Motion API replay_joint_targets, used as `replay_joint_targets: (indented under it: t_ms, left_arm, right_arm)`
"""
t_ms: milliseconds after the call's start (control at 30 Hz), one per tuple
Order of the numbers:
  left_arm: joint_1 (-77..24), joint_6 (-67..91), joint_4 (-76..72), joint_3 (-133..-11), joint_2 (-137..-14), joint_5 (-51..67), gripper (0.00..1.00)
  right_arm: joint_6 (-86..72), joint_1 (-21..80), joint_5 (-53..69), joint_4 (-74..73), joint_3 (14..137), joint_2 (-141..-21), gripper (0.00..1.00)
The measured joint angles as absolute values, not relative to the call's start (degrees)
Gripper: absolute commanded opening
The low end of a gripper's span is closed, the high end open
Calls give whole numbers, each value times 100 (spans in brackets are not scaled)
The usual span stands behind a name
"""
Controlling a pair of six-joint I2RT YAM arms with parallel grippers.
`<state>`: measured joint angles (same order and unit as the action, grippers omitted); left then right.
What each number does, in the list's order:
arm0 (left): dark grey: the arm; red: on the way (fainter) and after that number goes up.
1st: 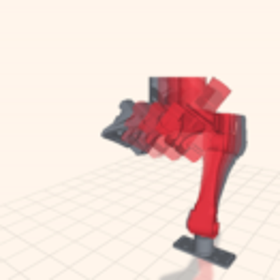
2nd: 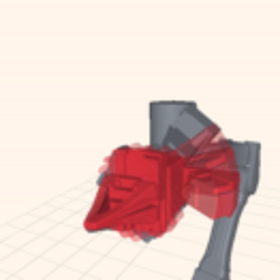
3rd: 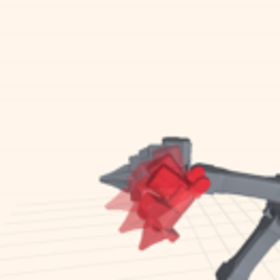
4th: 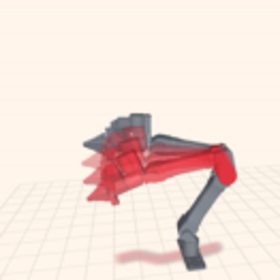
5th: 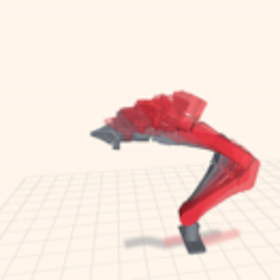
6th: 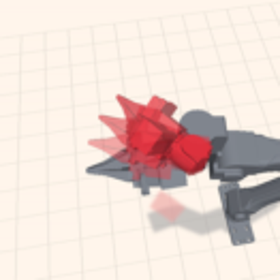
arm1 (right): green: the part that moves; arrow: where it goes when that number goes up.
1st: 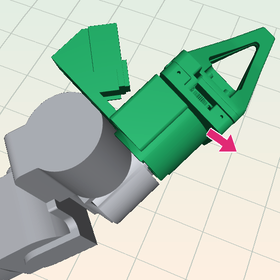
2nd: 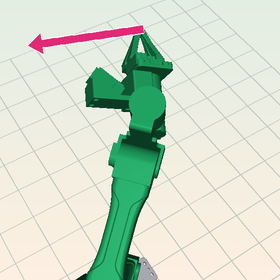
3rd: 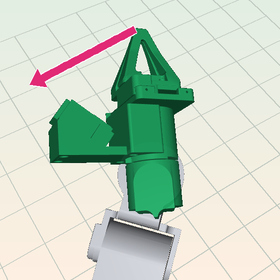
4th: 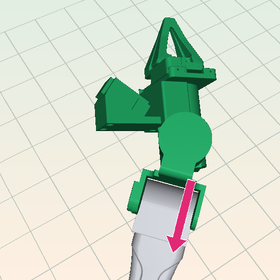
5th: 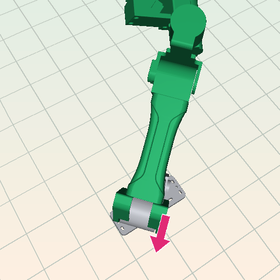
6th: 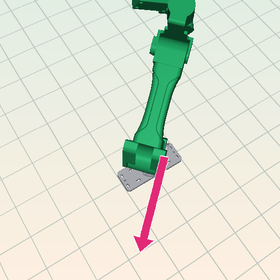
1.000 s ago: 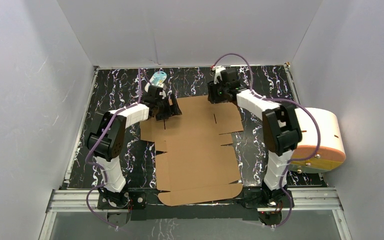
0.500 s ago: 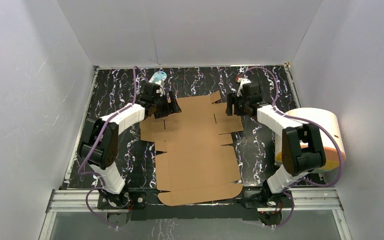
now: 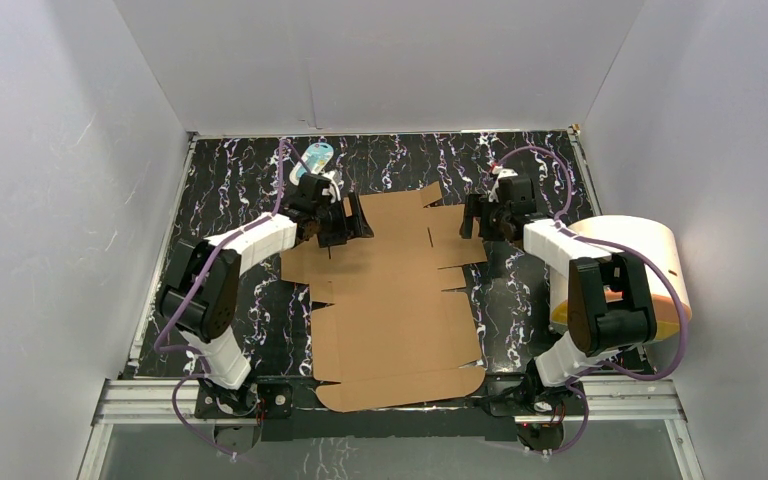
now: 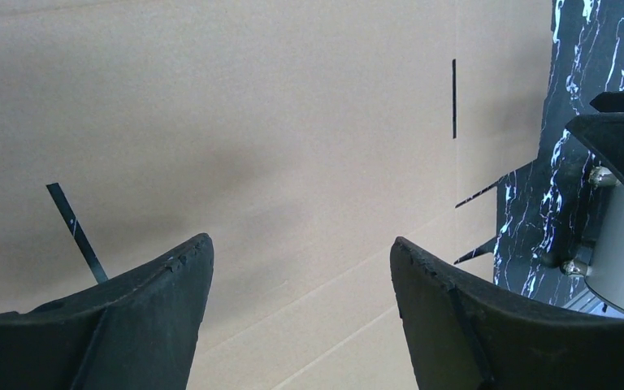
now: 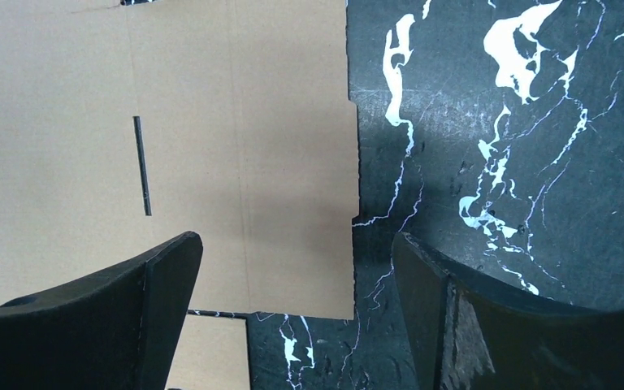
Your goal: Fold the paper box
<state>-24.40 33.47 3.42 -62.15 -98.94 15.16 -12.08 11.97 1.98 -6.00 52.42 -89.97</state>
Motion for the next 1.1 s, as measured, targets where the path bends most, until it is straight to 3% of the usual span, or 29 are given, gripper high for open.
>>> replay_joint_targets:
  t_ms: [867, 1100]
  left_arm:
    - [-2440, 3365, 259, -6036, -10285, 1546, 77]
    - [-2440, 3367, 252, -6036, -10291, 1546, 77]
  right_arm:
    - [-1356, 1162, 729, -427, 4976, -9341, 92]
    - [-1350, 1155, 858, -416, 4969, -9354, 80]
